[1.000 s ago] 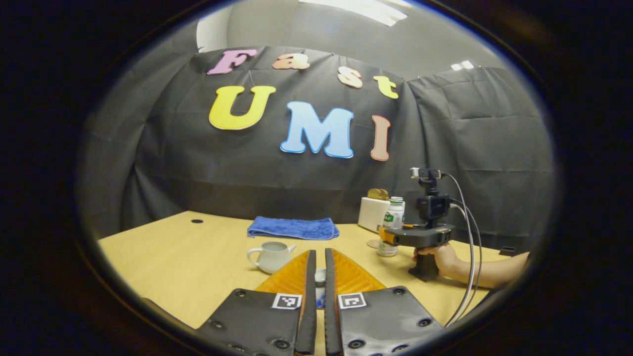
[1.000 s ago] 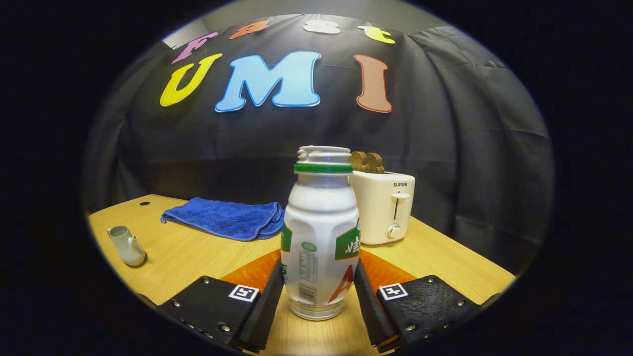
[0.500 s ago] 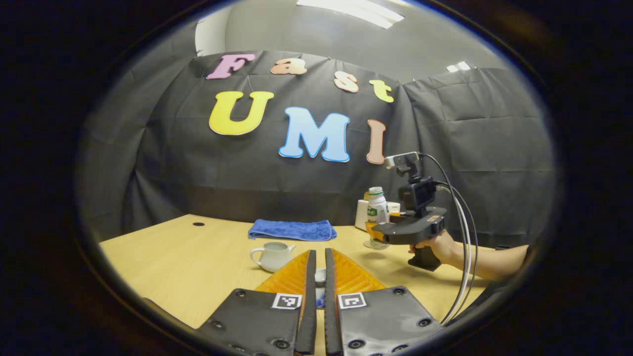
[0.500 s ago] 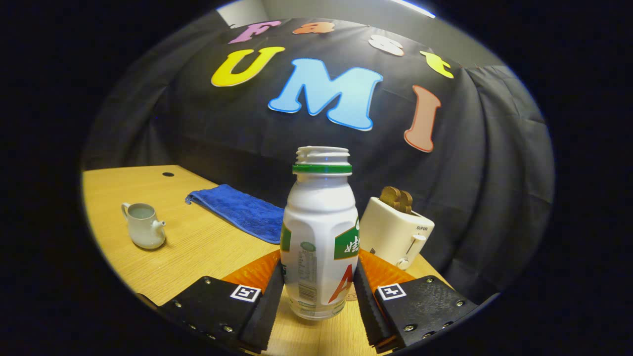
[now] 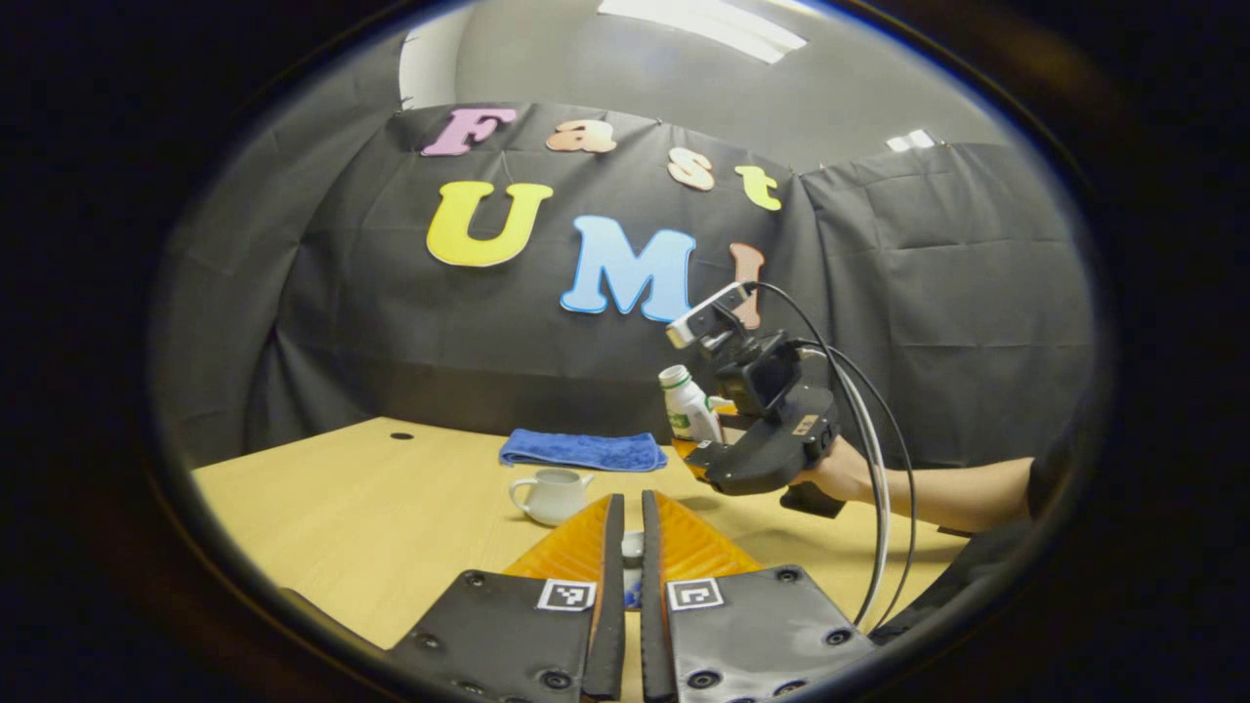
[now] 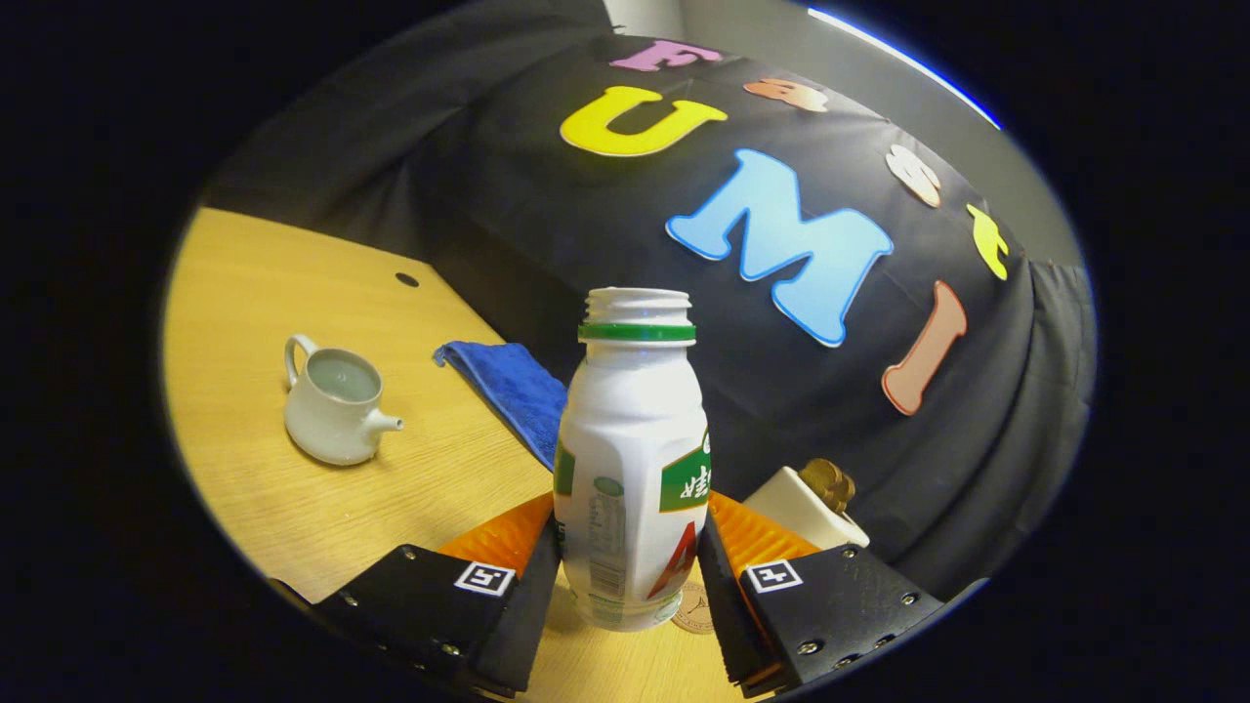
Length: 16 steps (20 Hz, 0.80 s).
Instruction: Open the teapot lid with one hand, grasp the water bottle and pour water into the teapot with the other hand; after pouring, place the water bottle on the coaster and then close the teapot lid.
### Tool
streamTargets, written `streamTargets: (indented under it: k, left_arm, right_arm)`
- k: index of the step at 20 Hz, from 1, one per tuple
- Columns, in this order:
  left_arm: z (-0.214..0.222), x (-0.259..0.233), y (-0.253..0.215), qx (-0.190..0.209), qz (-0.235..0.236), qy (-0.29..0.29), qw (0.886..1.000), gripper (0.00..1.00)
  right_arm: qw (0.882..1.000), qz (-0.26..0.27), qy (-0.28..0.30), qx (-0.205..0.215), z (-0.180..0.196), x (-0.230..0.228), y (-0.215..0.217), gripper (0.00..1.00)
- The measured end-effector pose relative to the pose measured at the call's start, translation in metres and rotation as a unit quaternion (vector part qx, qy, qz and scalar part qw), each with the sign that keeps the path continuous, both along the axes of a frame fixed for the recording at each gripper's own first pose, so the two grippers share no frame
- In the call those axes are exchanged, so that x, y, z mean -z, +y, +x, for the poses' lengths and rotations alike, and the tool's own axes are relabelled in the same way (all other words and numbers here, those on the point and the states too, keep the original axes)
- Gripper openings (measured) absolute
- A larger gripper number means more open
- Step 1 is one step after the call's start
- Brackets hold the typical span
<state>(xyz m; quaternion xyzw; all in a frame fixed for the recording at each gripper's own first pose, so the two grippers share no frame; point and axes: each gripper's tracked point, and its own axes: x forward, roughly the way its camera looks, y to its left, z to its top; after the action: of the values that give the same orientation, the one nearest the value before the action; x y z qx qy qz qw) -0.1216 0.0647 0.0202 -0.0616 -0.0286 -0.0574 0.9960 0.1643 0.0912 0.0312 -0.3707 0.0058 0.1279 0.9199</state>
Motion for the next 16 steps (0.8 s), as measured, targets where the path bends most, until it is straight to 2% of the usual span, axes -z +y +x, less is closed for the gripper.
streamTargets:
  k: [3, 7, 16]
  left_arm:
    - [-0.005, 0.001, 0.006, -0.007, 0.003, -0.002, 1.000, 0.17]
    - [-0.011, 0.006, 0.017, -0.018, 0.001, 0.003, 1.000, 0.12]
    - [-0.011, 0.012, 0.019, -0.024, 0.014, 0.009, 1.000, 0.13]
  right_arm:
    - [0.998, -0.067, -0.011, -0.015, 0.001, 0.006, 0.016, 0.71]
    - [0.988, -0.144, -0.037, -0.030, 0.002, 0.013, 0.031, 0.71]
    - [0.952, -0.287, -0.093, -0.046, 0.014, 0.012, 0.055, 0.71]
